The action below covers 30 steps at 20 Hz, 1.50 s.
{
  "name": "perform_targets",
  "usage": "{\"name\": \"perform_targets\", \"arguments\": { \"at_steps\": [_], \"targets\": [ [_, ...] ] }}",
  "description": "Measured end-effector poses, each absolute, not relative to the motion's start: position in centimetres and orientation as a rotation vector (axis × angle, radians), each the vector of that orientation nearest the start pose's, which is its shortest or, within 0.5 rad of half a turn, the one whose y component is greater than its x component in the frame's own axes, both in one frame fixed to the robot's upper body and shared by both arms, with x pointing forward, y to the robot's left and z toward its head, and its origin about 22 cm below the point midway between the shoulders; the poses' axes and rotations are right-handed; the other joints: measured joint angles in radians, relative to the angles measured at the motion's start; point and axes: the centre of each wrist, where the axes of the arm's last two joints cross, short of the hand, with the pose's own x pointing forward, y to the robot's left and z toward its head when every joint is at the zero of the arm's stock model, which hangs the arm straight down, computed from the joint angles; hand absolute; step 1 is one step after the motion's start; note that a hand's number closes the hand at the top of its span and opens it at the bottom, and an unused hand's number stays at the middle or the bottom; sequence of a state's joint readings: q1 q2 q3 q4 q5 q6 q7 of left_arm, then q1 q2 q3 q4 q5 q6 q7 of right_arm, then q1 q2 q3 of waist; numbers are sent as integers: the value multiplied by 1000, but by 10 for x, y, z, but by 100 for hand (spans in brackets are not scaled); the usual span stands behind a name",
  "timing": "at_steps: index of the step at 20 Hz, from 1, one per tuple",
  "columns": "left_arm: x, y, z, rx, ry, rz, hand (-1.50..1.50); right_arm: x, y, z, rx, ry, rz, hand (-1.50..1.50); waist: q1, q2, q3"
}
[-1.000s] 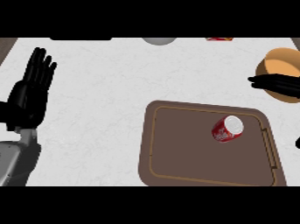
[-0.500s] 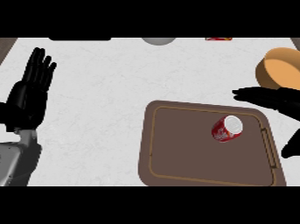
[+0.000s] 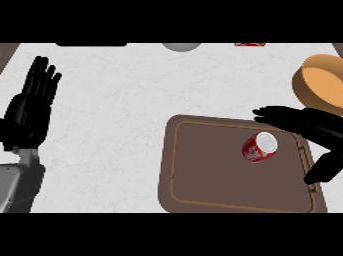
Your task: Pick the can from the tray and place it in the pot
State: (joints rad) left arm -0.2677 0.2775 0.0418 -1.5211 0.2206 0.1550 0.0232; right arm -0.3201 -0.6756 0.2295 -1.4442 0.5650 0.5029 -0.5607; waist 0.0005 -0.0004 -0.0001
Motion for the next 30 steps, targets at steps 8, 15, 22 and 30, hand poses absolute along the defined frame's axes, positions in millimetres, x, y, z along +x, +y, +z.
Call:
{"name": "perform_targets", "arguments": {
  "at_steps": [8,15,22,30],
  "targets": [
    [300,270,77,104,-1759,50,0,311,-295,76,-197,-1506,1653,-150,2,0,0],
    [306,268,81,106,-1761,49,0,320,-282,53,-184,-1502,1658,-150,3,1,0],
    [308,269,82,107,-1762,51,0,324,-262,30,-145,-1544,1685,150,1,-6,-6],
    [305,263,79,109,-1765,46,0,318,-242,25,-111,-1691,1780,150,1,-11,-11]
  ]
}}
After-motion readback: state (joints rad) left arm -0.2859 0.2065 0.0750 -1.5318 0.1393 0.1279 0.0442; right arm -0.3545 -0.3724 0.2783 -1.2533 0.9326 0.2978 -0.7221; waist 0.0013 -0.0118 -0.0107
